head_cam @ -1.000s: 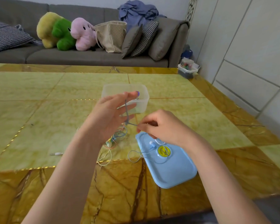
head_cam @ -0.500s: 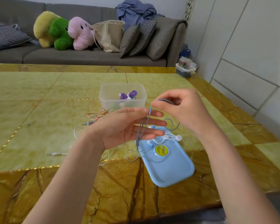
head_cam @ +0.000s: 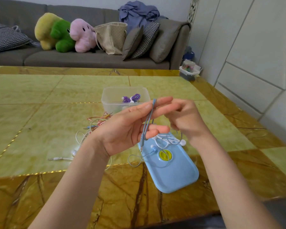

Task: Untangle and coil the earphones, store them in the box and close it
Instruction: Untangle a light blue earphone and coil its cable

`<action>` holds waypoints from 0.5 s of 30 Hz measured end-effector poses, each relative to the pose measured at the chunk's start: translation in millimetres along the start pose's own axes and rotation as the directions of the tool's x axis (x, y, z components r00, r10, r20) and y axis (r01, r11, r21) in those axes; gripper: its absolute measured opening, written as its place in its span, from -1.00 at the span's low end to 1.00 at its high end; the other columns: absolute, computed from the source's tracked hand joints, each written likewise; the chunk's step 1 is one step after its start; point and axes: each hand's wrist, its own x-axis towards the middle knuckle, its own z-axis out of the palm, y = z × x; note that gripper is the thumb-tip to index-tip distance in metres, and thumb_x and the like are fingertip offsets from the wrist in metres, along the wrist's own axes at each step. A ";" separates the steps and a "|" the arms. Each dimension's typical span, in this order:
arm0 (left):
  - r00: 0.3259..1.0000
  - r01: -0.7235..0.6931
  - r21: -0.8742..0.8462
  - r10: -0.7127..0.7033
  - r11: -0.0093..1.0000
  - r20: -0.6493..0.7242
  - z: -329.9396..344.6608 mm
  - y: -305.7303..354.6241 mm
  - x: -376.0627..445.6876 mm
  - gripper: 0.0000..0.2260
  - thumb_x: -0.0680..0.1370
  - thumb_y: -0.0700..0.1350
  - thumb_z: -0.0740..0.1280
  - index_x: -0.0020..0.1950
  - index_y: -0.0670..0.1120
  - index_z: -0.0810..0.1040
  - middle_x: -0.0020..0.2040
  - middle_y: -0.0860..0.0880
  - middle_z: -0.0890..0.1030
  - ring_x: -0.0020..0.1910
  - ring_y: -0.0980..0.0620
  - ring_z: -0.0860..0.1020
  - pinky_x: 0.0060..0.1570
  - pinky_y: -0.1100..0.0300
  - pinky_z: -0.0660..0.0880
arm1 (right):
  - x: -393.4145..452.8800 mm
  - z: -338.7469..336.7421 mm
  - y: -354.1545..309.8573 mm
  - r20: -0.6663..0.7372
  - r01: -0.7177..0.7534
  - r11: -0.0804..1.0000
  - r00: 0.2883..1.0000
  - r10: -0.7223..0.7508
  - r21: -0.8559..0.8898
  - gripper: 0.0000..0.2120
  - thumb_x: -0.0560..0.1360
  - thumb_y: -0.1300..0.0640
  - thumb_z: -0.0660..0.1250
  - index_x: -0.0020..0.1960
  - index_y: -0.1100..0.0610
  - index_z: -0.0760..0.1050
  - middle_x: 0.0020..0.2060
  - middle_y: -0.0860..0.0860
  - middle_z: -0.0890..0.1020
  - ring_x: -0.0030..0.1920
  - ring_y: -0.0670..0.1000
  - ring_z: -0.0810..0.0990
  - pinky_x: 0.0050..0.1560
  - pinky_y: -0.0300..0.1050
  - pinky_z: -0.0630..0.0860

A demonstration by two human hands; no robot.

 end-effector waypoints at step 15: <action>0.898 0.236 0.372 -0.055 0.898 -0.437 -29.5 2.7 -6.0 -0.80 0.47 -0.15 0.29 0.06 -0.08 0.61 0.10 -0.04 0.65 0.03 -0.12 0.62 0.18 0.02 0.44 | -9.8 -4.8 -18.9 0.361 0.068 0.968 0.932 0.025 -0.242 -0.90 0.42 0.13 0.43 -0.23 0.14 0.65 -0.44 0.22 0.47 -0.42 -0.01 0.30 -0.47 -0.28 0.23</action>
